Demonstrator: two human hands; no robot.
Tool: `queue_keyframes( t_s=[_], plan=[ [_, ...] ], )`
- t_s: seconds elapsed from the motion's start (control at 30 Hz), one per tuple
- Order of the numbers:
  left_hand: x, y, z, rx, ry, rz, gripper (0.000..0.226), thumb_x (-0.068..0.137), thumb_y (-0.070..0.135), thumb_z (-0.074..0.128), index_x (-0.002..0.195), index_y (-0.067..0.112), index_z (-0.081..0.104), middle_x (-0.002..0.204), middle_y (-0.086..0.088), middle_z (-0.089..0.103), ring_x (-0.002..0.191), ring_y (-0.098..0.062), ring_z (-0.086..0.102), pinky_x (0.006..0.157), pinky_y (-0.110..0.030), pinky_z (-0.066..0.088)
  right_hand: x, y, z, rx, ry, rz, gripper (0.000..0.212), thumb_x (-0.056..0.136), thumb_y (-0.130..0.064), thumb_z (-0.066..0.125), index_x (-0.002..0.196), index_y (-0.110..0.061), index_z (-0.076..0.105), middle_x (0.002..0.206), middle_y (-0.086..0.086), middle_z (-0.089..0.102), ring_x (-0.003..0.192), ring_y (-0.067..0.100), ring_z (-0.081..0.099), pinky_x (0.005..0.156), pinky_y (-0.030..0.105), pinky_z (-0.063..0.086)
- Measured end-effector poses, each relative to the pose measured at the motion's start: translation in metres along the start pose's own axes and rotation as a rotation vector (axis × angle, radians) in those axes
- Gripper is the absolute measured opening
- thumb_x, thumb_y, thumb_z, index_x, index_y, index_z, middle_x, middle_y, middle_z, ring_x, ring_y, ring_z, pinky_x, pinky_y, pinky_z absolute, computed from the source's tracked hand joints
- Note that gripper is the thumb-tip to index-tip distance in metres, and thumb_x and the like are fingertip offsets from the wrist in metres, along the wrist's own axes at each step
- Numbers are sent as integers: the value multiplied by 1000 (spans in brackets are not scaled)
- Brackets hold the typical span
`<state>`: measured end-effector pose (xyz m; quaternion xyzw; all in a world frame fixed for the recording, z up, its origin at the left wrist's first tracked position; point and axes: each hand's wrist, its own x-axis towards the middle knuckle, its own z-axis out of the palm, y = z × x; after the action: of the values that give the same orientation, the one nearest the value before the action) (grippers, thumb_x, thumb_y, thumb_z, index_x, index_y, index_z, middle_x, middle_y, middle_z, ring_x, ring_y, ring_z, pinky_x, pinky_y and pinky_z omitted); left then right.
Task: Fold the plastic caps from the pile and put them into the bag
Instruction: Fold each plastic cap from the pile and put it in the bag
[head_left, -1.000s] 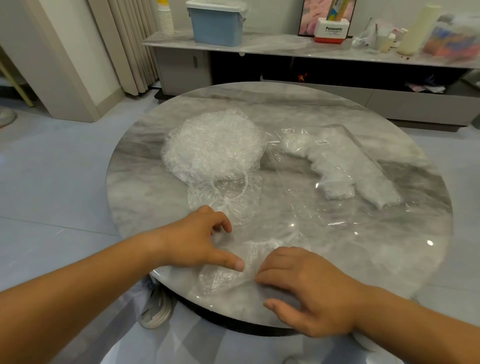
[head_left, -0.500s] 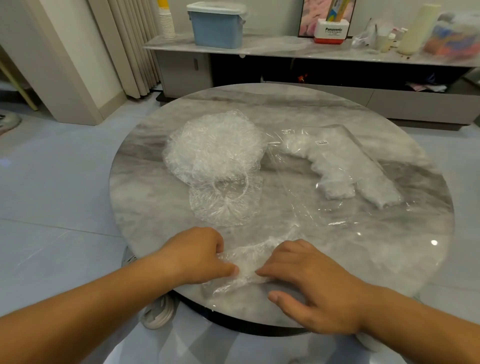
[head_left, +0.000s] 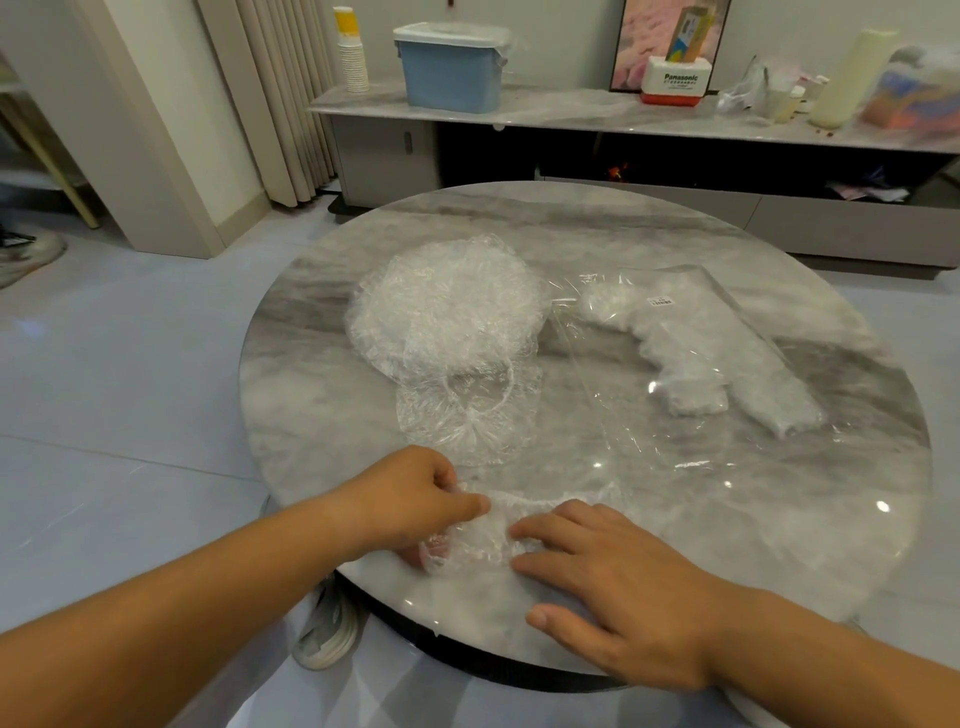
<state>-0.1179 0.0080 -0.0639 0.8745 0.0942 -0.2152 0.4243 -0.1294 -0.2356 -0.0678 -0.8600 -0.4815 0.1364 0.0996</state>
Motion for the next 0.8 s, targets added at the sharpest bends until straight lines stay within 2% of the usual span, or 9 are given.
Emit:
queue_keyframes(
  t_s=[0.1,0.27,0.33,0.4,0.47,0.53,0.63,0.7,0.8],
  plan=[
    [-4,0,-3,-223,-98,-111,33,88,37,75,74,13,56,53,2,58,47,-14,59,49,-27,51,1,-1,1,6,8,24,58,101,-63,22,144,-33,48,158,-14,30,136,7,29,112,23,20],
    [-13,4,-3,-596,-238,-83,29,89,37,71,85,11,59,75,-11,68,67,-22,68,58,-29,54,2,-5,4,26,23,75,54,102,-63,21,137,-35,52,153,-13,24,127,8,36,110,25,26],
    [-14,8,-1,-734,-265,-76,36,85,43,68,93,8,64,85,-14,71,76,-25,71,69,-34,59,3,-6,5,29,25,81,52,101,-63,21,127,-34,55,143,-13,29,122,8,38,108,28,30],
    [-12,8,3,-821,-286,-103,46,84,48,65,103,5,65,96,-18,71,86,-29,71,84,-40,60,2,-4,6,52,33,59,50,102,-62,23,128,-34,56,131,-15,35,116,4,37,106,26,30],
    [-11,9,7,-860,-289,-139,49,91,47,59,111,2,63,103,-21,72,92,-32,72,90,-42,58,-1,-2,7,86,53,28,47,103,-58,29,136,-36,54,126,-18,41,118,1,38,109,23,26],
    [-10,11,11,-868,-272,-167,47,99,41,53,114,-1,64,106,-22,72,96,-34,73,90,-44,58,-8,3,7,100,122,24,42,103,-52,38,135,-34,56,130,-20,50,128,0,40,114,26,25],
    [-9,15,16,-867,-240,-187,43,104,34,45,120,-1,62,116,-24,69,100,-39,72,91,-48,58,-22,8,6,88,304,51,31,101,-45,48,123,-30,64,128,-15,56,127,5,47,111,34,34],
    [-8,18,17,-847,-234,-183,39,105,30,44,124,1,62,121,-22,68,100,-39,72,91,-49,58,-29,8,3,83,381,33,30,100,-42,50,122,-27,65,134,-11,55,126,8,50,106,35,38],
    [-9,19,20,-829,-230,-159,33,104,25,46,126,7,63,125,-18,67,101,-38,72,94,-50,57,-30,2,1,23,362,-47,33,100,-39,51,126,-24,64,143,-7,53,128,14,49,106,35,39]
  ],
)
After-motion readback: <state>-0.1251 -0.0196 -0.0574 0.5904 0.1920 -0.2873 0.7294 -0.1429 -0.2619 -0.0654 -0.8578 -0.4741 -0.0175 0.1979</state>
